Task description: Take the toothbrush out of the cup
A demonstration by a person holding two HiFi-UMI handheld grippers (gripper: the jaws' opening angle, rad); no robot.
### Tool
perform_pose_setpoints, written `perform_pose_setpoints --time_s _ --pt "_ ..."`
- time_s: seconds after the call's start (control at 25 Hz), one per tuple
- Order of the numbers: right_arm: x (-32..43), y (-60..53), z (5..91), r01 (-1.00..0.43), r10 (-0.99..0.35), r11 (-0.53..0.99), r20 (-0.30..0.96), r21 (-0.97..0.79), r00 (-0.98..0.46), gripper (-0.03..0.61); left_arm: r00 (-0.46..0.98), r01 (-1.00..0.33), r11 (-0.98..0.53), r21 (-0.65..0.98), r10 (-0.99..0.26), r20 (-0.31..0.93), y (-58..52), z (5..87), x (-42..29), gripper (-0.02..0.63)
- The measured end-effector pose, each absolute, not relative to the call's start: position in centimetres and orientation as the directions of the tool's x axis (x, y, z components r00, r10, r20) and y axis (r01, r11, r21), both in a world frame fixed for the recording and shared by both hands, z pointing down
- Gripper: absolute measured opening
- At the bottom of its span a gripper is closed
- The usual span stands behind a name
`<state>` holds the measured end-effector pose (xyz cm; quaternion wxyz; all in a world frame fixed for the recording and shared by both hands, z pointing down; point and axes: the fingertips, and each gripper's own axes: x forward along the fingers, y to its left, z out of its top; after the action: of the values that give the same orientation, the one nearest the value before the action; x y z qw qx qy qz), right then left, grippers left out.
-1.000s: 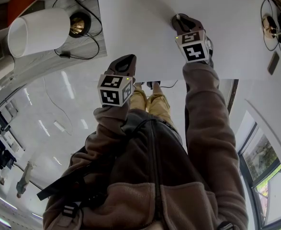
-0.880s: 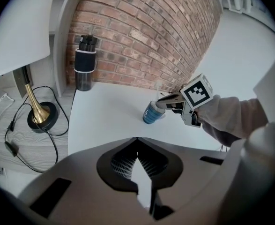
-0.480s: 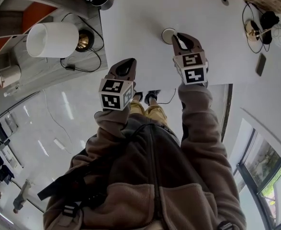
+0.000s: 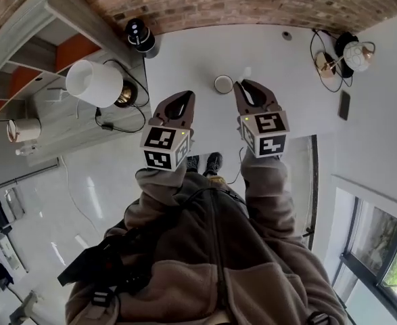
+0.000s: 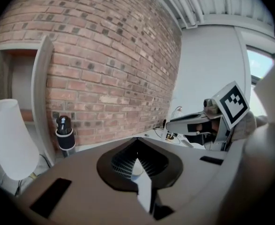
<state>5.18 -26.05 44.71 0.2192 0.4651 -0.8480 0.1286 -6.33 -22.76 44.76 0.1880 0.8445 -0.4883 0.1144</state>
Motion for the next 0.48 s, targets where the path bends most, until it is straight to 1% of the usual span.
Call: perform_pose_setpoints --time_s 0.2,0.4,0.48 --pt "5.9 -25.6 40.5 -0.850 -0.768 0.526 0.421 -0.014 -0.483 0.049 0.521 -0.854 -0.498 0.152 -0.810 0.270 -23.9 39.1 -4.8 0.005" --pt "6.7 -24.9 36.8 -0.854 -0.798 0.520 0.359 0.003 -0.485 0.049 0.543 -0.839 -0.530 0.120 -0.811 0.216 -23.9 35.6 -3.6 0.005" --pt "7.1 -25.4 35.0 -0.857 -0.816 0.515 0.320 0.023 -0.481 0.049 0.553 -0.833 -0.544 0.100 -0.814 0.176 -24.7 33.9 -3.2 0.005"
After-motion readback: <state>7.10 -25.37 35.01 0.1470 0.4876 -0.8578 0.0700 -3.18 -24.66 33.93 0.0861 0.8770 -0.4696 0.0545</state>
